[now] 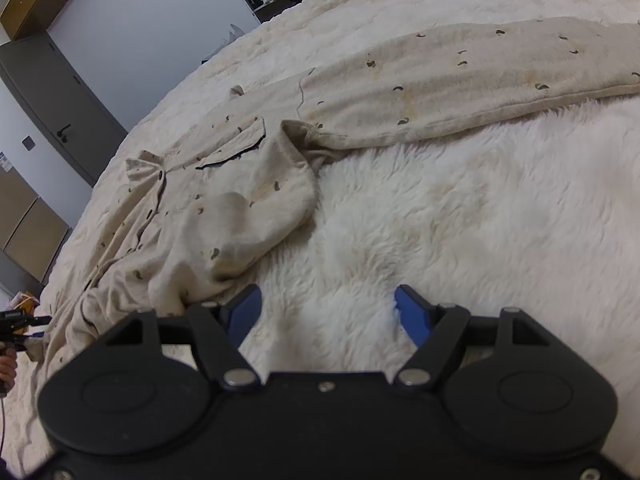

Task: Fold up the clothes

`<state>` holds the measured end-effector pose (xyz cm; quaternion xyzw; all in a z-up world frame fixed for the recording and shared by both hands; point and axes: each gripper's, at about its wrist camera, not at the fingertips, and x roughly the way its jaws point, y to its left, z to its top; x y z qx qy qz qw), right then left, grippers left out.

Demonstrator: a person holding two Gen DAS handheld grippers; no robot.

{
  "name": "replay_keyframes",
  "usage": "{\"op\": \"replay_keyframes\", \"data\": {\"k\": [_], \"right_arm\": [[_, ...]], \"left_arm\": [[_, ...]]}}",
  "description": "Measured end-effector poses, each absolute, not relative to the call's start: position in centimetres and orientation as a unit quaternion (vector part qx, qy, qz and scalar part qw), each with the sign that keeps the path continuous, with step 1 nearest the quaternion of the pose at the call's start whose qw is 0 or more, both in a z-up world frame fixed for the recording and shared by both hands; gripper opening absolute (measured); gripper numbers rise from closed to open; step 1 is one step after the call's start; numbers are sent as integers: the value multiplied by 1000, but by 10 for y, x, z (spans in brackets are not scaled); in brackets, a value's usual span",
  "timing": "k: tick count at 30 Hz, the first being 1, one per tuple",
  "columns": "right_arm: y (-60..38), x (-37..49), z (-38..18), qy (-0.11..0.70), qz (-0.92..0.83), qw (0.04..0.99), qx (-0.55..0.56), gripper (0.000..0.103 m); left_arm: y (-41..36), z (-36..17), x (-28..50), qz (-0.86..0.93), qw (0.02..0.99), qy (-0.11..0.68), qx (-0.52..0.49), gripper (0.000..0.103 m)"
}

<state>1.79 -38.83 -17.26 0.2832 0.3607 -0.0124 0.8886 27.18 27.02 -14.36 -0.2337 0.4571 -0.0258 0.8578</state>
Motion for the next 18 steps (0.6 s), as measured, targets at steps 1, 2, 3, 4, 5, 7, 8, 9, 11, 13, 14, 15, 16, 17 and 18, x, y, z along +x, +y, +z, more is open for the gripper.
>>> {"op": "replay_keyframes", "data": {"k": [1,2,3,4,5,7,8,9,11,13,14,15,16,17,18], "right_arm": [[-388,18,-173,361,-12,888,284,72],[-389,18,-173,361,-11,888,285,73],[-389,19,-173,361,-11,887,286,73],[-389,19,-173,362,-10,887,287,73],[-389,19,-173,362,-10,887,287,73],[-388,19,-173,362,-10,887,286,73],[-388,19,-174,362,-10,887,285,73],[-387,19,-174,362,-9,887,285,74],[-386,20,-174,363,-9,888,283,74],[-385,20,-174,363,-9,888,281,74],[-385,20,-174,363,-10,888,281,74],[-385,20,-174,363,-10,889,280,74],[-384,20,-174,363,-10,889,279,74],[-384,19,-174,363,-10,889,279,74],[-384,19,-174,362,-11,889,278,74]], "left_arm": [[273,-143,272,-23,859,450,-243,6],[275,-138,270,-18,864,442,-241,5],[278,-131,268,-10,873,430,-231,5],[282,-117,264,5,889,412,-202,4],[289,-104,261,23,902,396,-171,4],[304,-83,255,72,917,377,-111,4],[313,-73,251,104,921,367,-75,4],[328,-63,247,152,921,357,-24,5],[359,-55,237,209,914,347,-22,11],[389,-53,226,243,904,344,-72,11],[401,-57,219,254,899,343,-101,11],[412,-61,212,264,893,341,-131,12],[422,-67,206,266,886,343,-161,14],[428,-76,202,254,880,354,-191,20],[435,-85,197,241,872,365,-220,29]]}}
